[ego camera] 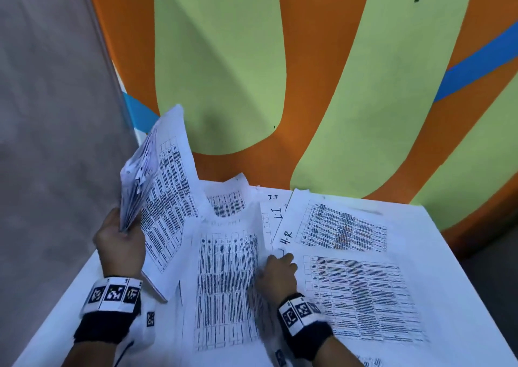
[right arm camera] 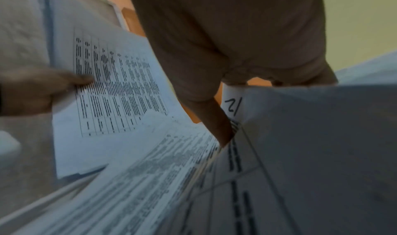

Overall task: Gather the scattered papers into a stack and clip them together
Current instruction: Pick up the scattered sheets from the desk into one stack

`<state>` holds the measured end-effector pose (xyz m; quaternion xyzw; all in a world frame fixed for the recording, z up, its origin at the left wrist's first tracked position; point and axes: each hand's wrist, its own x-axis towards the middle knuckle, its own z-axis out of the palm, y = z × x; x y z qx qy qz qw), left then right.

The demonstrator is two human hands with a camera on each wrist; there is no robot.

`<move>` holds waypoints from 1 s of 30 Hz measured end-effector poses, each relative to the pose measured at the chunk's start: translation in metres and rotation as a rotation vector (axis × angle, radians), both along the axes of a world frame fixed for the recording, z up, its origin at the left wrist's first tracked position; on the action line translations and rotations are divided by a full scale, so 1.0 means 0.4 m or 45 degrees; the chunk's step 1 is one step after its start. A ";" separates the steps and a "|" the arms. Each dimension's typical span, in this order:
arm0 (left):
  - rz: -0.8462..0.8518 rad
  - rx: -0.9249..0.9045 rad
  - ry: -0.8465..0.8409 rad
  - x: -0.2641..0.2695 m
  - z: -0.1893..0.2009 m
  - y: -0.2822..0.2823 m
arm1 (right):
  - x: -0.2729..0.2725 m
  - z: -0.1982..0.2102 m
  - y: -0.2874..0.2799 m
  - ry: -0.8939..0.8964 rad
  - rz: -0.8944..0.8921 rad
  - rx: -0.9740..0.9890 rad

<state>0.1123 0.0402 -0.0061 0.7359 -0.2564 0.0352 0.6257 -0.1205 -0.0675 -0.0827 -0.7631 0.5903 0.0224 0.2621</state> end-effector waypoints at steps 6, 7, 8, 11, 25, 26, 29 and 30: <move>-0.018 -0.042 -0.051 0.012 -0.016 -0.006 | 0.012 0.003 -0.002 -0.065 -0.021 -0.015; -0.015 -0.033 -0.057 0.013 -0.012 -0.008 | 0.010 0.011 -0.003 -0.162 -0.040 -0.007; -0.008 -0.020 -0.071 0.015 -0.008 -0.008 | 0.005 0.027 -0.006 -0.293 -0.073 0.034; 0.038 -0.017 -0.084 0.030 -0.005 0.001 | -0.039 0.108 -0.043 -0.522 -0.143 0.193; 0.007 0.059 -0.051 0.012 0.008 0.004 | -0.497 0.267 -0.383 0.019 -0.201 -0.154; 0.001 0.058 -0.056 0.009 0.005 0.004 | -0.524 0.226 -0.387 0.161 -0.203 -0.134; -0.006 0.060 -0.050 -0.003 0.002 -0.003 | -0.551 0.173 -0.344 0.173 -0.270 -0.119; -0.009 0.069 -0.050 -0.009 0.005 -0.005 | -0.550 0.180 -0.329 0.134 -0.273 -0.154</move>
